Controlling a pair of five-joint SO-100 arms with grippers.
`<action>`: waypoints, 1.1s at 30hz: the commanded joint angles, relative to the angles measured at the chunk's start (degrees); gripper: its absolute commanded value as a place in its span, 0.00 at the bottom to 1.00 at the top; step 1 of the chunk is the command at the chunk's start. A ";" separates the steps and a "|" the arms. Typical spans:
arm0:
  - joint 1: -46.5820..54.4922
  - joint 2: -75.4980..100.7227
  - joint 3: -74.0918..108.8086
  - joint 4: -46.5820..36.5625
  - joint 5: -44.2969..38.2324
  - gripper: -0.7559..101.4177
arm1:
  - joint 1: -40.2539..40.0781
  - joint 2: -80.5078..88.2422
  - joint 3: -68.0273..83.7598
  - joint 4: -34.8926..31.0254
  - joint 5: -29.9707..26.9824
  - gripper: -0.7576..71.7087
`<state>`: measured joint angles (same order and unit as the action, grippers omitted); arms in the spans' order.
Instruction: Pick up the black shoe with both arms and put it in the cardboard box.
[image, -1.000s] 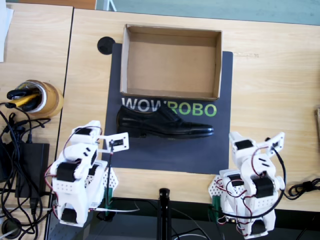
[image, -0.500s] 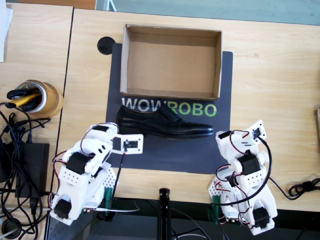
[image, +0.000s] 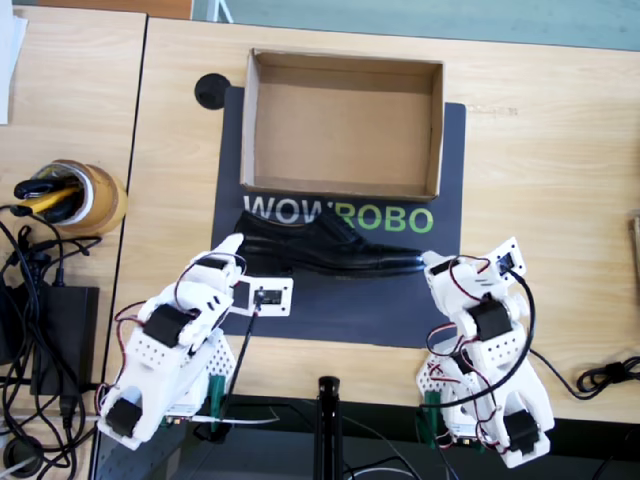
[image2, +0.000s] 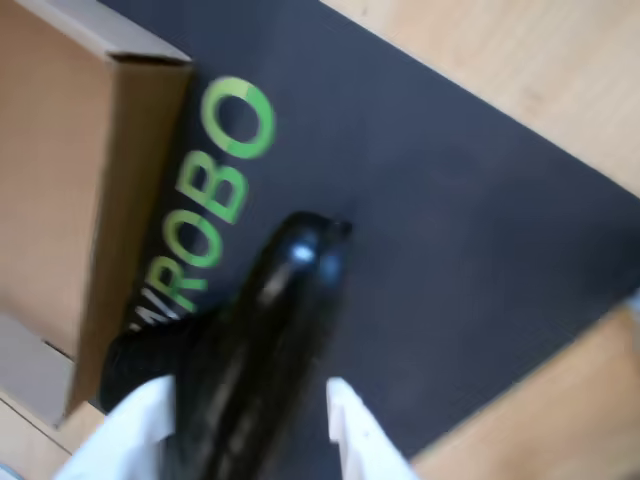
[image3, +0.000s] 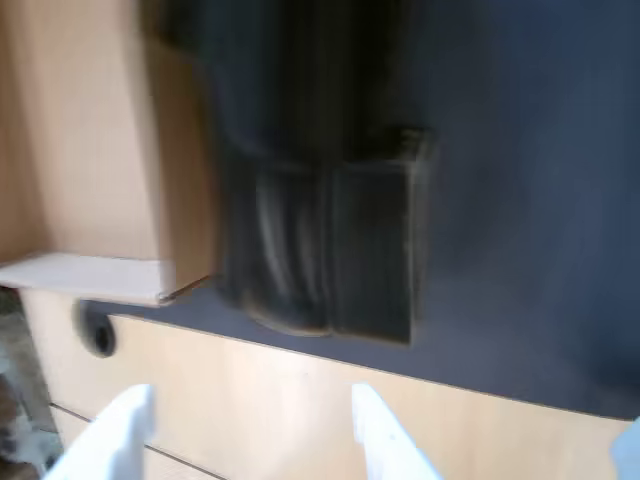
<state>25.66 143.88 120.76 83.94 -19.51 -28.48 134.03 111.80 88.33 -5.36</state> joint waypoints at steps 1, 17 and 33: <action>1.67 -0.88 1.58 0.09 -1.85 0.34 | -1.49 -0.62 2.29 -0.70 0.18 0.43; 6.15 -8.44 10.20 -10.81 -5.89 0.40 | -7.82 -12.04 6.94 -11.43 2.55 0.49; 4.48 -20.21 11.51 -20.65 -7.29 0.47 | -9.67 -16.61 13.62 -20.30 2.64 0.58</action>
<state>30.06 124.37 131.84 64.95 -25.93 -37.44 117.69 124.45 69.61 -1.85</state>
